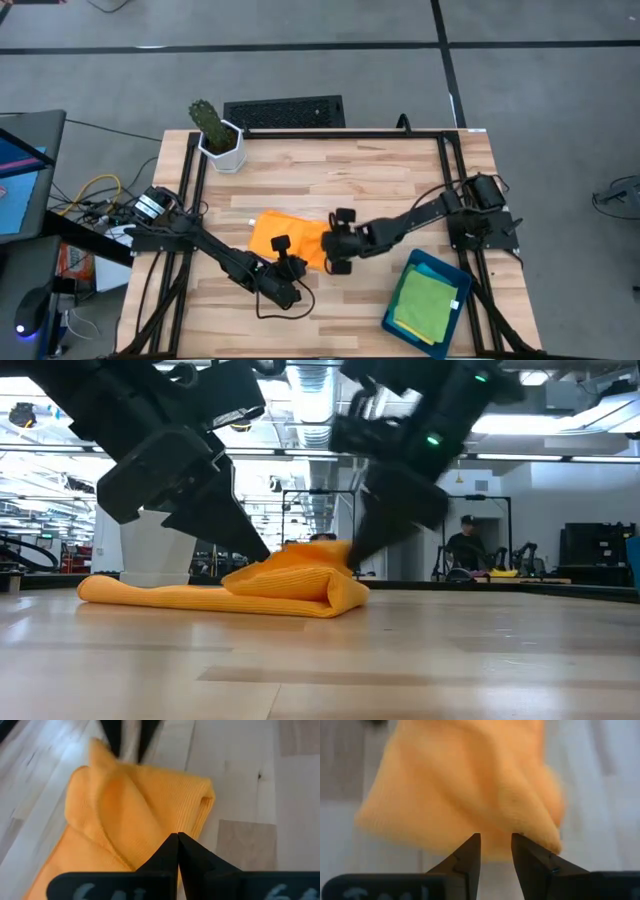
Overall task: Fold microfiber towels
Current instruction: Fold the orange microfiber towel
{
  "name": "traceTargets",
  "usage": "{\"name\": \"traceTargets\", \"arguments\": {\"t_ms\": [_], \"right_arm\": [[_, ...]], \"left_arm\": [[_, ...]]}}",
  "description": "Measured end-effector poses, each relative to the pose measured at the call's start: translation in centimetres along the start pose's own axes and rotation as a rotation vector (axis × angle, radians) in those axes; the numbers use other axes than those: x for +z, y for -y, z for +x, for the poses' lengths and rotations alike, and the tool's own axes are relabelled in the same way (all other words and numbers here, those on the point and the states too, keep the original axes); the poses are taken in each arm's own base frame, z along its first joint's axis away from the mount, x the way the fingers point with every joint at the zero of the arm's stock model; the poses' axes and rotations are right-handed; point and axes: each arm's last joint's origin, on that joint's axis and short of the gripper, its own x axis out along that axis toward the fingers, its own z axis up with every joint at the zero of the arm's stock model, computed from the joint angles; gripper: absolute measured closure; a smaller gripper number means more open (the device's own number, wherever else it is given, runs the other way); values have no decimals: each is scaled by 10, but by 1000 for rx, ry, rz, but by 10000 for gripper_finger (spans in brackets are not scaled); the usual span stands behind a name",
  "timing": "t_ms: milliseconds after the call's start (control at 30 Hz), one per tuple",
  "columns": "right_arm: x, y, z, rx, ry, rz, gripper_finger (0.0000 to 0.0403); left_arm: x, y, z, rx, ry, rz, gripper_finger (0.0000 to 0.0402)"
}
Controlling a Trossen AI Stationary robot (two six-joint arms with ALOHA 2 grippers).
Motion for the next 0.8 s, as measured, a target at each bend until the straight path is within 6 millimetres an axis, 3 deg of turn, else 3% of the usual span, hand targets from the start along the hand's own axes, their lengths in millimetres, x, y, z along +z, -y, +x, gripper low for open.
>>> {"name": "traceTargets", "arguments": {"t_ms": [233, 433, 600, 800], "right_arm": [[23, 30, 4, -32, 80, 14, 270], [28, 45, 13, -36, 113, 74, 271], [32, 36, -10, -32, 156, 137, 274], [28, -12, -17, -5, 203, 99, 276]], "left_arm": [[-2, 0, -1, 3, -10, -5, 401], [-5, 2, -7, 7, -27, 12, 401], [-5, -12, -24, 108, -47, 17, 401], [5, -21, -43, 151, 21, 5, 401]]}}
